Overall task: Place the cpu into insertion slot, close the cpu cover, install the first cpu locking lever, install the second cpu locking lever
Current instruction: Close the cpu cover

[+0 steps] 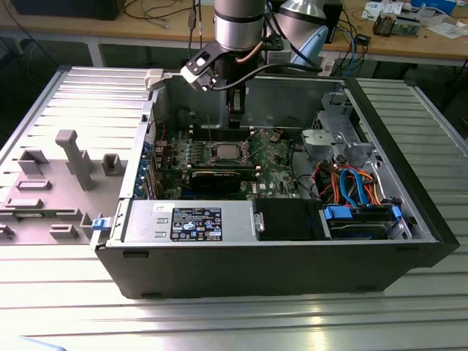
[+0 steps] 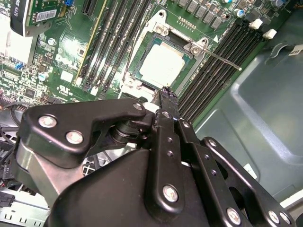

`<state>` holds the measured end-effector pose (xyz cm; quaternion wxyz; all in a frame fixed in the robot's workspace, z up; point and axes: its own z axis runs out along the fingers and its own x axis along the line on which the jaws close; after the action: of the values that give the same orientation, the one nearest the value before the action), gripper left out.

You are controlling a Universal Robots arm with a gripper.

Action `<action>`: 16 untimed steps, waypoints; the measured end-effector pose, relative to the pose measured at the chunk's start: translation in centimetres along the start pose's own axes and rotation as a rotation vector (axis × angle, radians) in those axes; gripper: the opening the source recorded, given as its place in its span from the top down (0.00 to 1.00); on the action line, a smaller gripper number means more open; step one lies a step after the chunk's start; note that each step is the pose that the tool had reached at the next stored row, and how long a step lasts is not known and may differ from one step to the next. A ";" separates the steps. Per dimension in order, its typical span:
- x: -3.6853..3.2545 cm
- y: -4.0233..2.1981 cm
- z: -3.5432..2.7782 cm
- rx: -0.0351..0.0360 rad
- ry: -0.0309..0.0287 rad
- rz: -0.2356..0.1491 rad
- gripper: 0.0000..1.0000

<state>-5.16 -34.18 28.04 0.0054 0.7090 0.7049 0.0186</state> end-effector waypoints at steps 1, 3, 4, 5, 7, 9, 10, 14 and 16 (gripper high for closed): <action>0.01 0.53 0.02 -0.0001 0.0000 0.000 0.89; 0.02 1.57 0.06 -0.0002 0.0000 0.000 0.89; 0.02 1.57 0.06 -0.0001 0.0000 0.000 0.89; 0.02 1.58 0.06 -0.0001 0.0000 0.000 0.89; 0.02 1.58 0.06 -0.0001 0.0000 0.000 0.89; 0.02 1.58 0.06 -0.0001 0.0000 0.000 0.89; 0.02 1.58 0.06 -0.0001 0.0000 0.000 0.89; 0.02 1.71 0.07 -0.0001 0.0000 0.000 0.89; 0.02 1.86 0.07 -0.0001 0.0000 0.000 0.89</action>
<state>-3.31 -34.16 28.04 0.0054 0.7091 0.7048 0.0186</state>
